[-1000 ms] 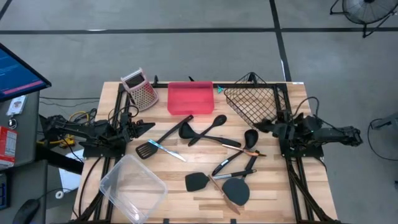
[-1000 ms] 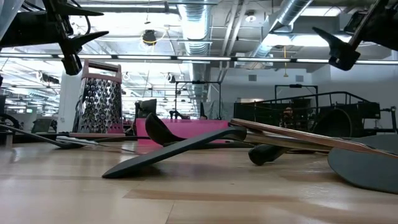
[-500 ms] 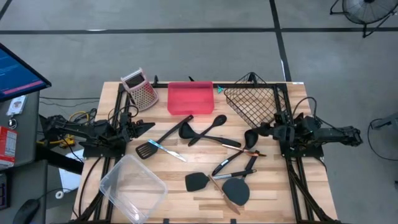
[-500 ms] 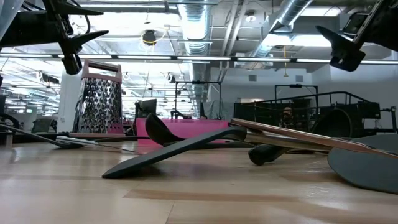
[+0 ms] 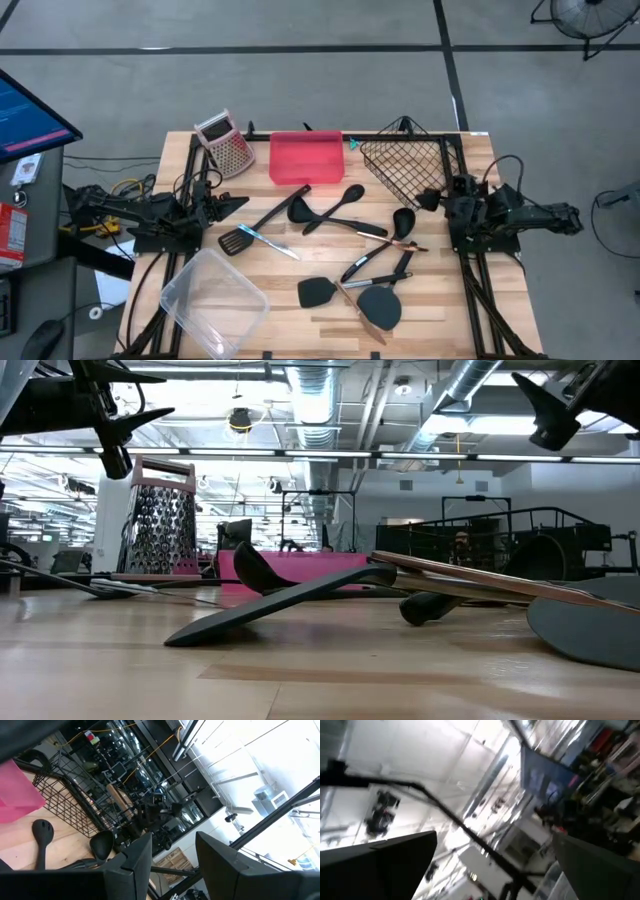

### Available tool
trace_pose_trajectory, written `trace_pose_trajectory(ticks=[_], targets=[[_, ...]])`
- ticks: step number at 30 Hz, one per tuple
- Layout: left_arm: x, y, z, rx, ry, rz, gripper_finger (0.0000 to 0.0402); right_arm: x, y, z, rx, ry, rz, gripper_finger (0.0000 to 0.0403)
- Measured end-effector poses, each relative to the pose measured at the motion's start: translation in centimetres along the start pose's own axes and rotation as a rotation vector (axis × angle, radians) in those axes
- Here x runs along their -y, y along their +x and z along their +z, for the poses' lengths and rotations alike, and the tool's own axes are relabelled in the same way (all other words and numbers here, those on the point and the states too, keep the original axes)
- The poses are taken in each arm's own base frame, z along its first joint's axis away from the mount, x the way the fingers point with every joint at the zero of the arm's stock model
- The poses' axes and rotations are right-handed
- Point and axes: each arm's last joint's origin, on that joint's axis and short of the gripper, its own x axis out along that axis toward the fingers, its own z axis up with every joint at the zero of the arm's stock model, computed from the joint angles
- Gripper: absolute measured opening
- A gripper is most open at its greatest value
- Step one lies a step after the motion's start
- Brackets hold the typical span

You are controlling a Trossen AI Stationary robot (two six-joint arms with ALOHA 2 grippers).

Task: Pick & Place Kitchen Items
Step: Put the black ladle into the wire basket

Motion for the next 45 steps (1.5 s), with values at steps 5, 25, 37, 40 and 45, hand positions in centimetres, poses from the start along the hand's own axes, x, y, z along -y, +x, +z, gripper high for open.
trace_pose_trajectory(ticks=[5, 25, 37, 40, 45], targets=[[0.0, 0.0, 0.0, 0.0, 0.001, 0.001, 0.0138, -4.2, 1.6, 2.7, 0.059, -0.165, 0.017, 0.0394], [0.0, 0.0, 0.0, 0.0, 0.003, 0.0, 0.0138, -6.0, 7.9, 2.4, -0.913, -0.004, -1.635, 0.0393], [0.0, 0.0, 0.0, -0.001, 0.028, 0.002, 0.0138, 1.7, 6.7, -4.6, -0.73, 0.002, -1.854, 0.0393], [0.0, 0.0, 0.0, 0.002, 0.03, 0.005, 0.0138, 3.1, 6.5, -5.3, -0.689, -0.061, -1.867, 0.0393], [0.0, 0.0, 0.0, 0.004, 0.031, 0.007, 0.0138, 4.4, 6.6, -6.1, -0.667, -0.176, -1.93, 0.0386]])
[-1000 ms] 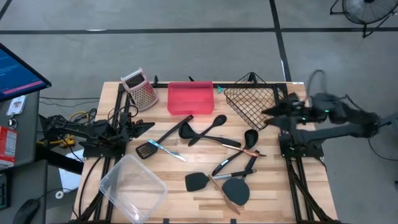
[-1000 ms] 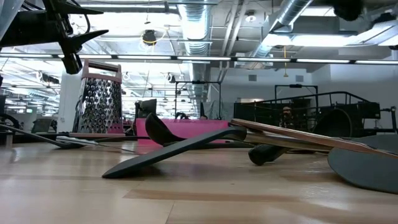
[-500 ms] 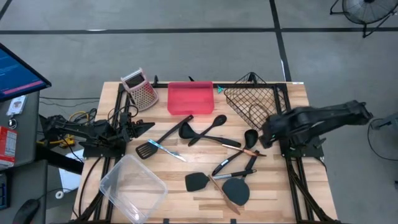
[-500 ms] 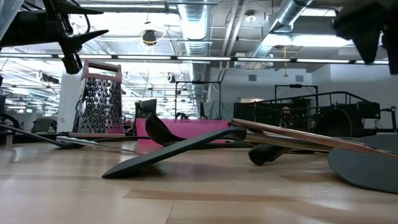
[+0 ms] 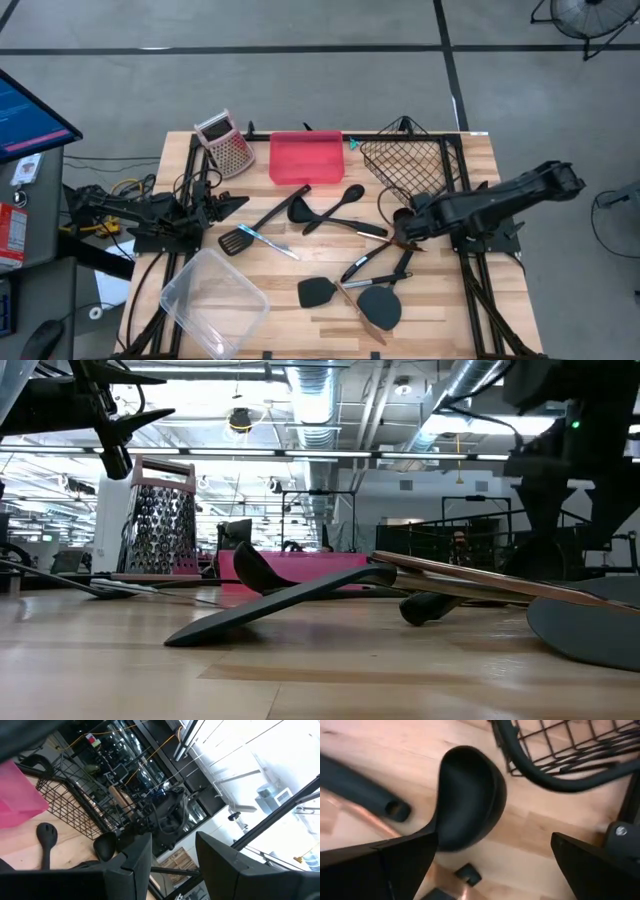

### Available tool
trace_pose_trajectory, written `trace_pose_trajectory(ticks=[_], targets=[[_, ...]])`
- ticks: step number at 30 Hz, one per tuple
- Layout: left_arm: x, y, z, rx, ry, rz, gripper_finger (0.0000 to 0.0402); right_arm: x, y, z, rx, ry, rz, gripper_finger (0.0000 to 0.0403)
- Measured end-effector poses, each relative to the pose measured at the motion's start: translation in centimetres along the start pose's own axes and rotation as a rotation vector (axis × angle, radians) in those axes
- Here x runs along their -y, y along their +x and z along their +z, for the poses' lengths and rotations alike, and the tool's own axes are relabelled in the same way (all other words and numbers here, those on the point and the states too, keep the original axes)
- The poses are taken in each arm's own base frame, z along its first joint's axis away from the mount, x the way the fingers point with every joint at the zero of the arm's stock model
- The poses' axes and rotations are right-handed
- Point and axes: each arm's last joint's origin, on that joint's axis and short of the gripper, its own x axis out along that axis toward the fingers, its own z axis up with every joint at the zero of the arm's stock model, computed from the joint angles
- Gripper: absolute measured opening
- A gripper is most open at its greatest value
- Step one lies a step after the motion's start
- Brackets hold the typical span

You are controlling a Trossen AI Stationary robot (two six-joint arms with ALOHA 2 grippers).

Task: Pick & Place Kitchen Items
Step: Put the black ladle into the wire basket

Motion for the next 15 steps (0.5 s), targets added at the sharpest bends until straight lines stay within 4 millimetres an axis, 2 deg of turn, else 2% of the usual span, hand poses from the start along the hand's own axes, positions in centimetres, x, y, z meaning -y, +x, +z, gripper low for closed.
trace_pose_trajectory(ticks=[9, 12, 15], targets=[[-0.1, 0.0, 0.0, 0.017, 0.001, 0.017, 0.0138, -2.0, 2.3, -0.4, 0.02, -0.046, -0.064, 0.0325], [-0.1, 0.0, 0.1, 0.02, 0.001, 0.02, 0.0138, -2.5, 2.8, -0.3, 0.022, -0.035, -0.052, 0.0283], [-0.1, 0.0, 0.0, 0.02, 0.001, 0.02, 0.0138, -2.8, 3.0, -0.4, 0.012, -0.012, -0.041, 0.0219]])
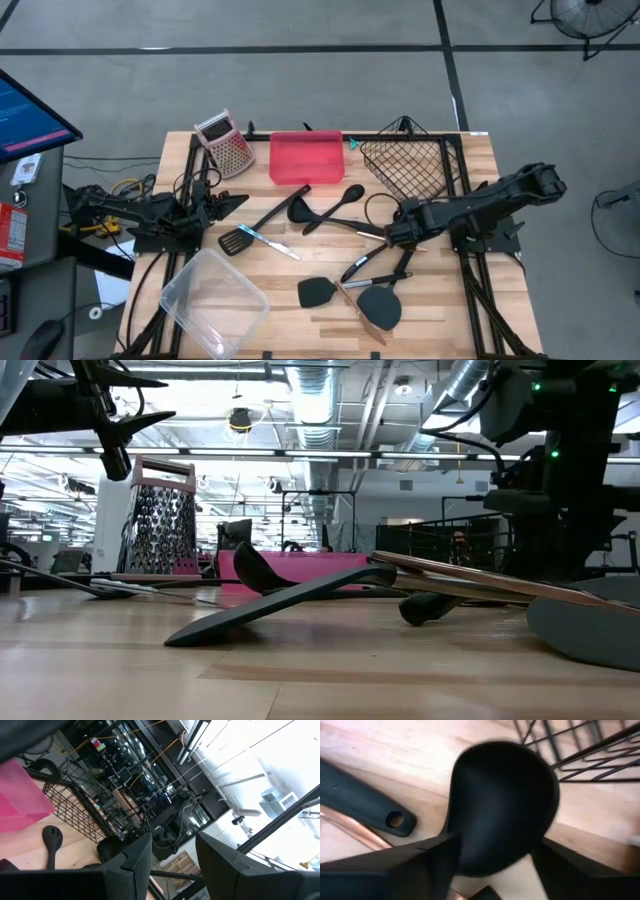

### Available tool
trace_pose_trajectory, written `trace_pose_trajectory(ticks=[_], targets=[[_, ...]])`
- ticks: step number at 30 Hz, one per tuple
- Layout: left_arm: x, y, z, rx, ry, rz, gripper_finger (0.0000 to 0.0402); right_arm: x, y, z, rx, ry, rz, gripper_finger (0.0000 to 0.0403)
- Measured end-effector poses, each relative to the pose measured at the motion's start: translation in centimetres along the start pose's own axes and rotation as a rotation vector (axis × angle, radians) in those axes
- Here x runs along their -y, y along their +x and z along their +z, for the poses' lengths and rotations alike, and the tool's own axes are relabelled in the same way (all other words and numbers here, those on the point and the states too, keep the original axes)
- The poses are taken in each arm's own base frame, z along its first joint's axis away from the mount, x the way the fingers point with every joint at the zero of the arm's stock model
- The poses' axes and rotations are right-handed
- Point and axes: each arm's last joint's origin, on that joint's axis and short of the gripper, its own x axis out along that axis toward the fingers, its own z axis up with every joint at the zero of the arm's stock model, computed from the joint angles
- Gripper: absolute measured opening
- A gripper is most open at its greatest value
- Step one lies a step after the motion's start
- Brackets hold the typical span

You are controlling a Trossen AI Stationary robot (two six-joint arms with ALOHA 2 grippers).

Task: Pick & Place Kitchen Items
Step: Put the black ladle into the wire basket

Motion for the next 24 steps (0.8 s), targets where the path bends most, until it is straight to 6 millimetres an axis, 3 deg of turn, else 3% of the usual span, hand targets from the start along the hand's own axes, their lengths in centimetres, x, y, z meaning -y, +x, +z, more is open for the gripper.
trace_pose_trajectory(ticks=[6, 8, 15, 24], targets=[[0.0, 0.0, 0.0, -0.002, 0.001, 0.001, 0.0138, -0.3, 0.0, 0.0, -0.002, 0.034, 0.024, 0.0047], [0.0, 0.0, 0.0, -0.003, 0.002, 0.003, 0.0138, -0.3, 0.0, 0.0, 0.009, 0.025, 0.025, 0.0015], [-0.2, 0.2, -0.3, -0.015, 0.015, 0.027, 0.0138, -0.4, -0.1, 0.2, 0.048, 0.024, 0.034, 0.0009], [-0.4, 0.4, -0.5, -0.019, 0.029, 0.06, 0.0138, -1.2, -0.9, 2.3, 0.19, 0.01, 0.051, 0.0005]])
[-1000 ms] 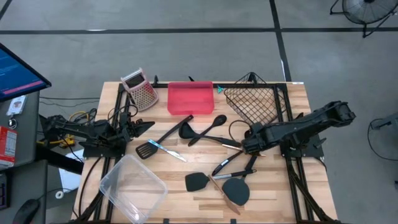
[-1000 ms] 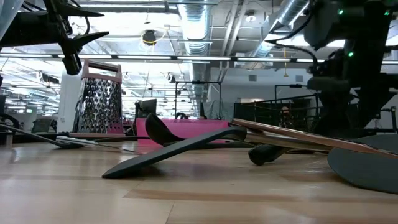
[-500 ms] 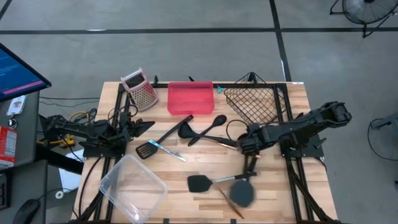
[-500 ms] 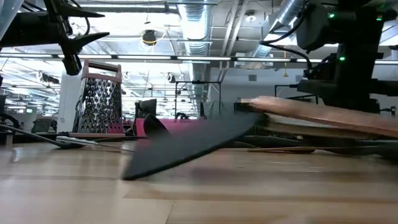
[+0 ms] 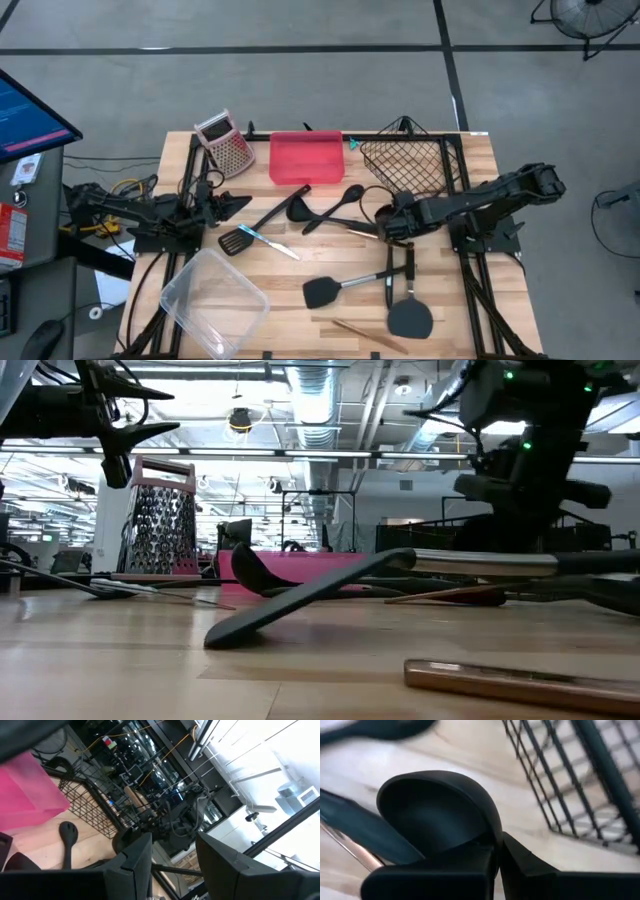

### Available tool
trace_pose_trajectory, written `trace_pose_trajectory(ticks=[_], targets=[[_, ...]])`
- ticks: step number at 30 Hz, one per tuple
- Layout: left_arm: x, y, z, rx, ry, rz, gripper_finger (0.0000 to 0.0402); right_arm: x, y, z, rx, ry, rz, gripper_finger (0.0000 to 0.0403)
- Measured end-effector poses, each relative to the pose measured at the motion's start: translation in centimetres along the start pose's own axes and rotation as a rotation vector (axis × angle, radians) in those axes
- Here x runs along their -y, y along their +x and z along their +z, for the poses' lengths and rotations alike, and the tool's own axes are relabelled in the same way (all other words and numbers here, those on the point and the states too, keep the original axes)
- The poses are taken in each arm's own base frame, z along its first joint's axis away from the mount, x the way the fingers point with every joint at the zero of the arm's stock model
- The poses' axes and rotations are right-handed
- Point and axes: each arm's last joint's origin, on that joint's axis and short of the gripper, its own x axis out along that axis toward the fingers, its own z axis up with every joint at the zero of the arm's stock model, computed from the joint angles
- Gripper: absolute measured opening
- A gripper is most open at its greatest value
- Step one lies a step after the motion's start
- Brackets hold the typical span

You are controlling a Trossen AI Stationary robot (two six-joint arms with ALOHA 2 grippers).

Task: Pick & Place Kitchen Items
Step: Put the black ladle into the wire basket

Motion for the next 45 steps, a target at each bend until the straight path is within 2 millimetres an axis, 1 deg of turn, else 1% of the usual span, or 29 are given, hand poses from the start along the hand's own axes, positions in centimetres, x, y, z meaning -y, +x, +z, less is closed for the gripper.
trace_pose_trajectory(ticks=[4, 9, 17, 25, 30, 34, 37, 40, 42, 45], targets=[[0.0, 0.0, 0.0, 0.002, -0.001, -0.002, 0.0138, -0.5, -0.7, 1.5, 0.097, -0.008, -0.004, 0.0006], [0.1, 0.0, 0.0, 0.004, -0.004, -0.005, 0.0138, -1.2, -1.9, 3.6, 0.162, -0.076, -0.009, 0.0003], [0.1, 0.0, 0.1, 0.008, -0.007, -0.01, 0.0138, -2.2, -4.9, 6.9, 0.387, -0.138, -0.04, 0.0005], [0.1, 0.0, 0.1, 0.009, -0.008, -0.011, 0.0138, -2.7, -7.7, 9.1, 0.612, -0.198, -0.131, 0.0005], [0.1, 0.0, 0.1, 0.009, -0.008, -0.012, 0.0138, -3.0, -9.5, 10.6, 0.655, -0.236, -0.144, 0.0005], [0.1, 0.0, 0.1, 0.01, -0.008, -0.012, 0.0138, -3.0, -11.9, 12.7, 0.633, -0.336, -0.125, 0.0005], [0.1, 0.0, 0.1, 0.01, -0.009, -0.013, 0.0138, -2.2, -14.0, 15.3, 0.56, -0.434, -0.081, 0.0003], [0.1, 0.0, 0.1, 0.011, -0.01, -0.014, 0.0138, -0.2, -15.2, 18.4, 0.47, -0.419, -0.04, 0.0002], [0.1, 0.0, 0.1, 0.011, -0.01, -0.014, 0.0138, 1.5, -15.1, 20.2, 0.407, -0.392, -0.046, 0.0002], [0.1, 0.0, 0.1, 0.011, -0.01, -0.014, 0.0138, 4.1, -14.0, 22.2, 0.303, -0.358, -0.085, 0.0002]])
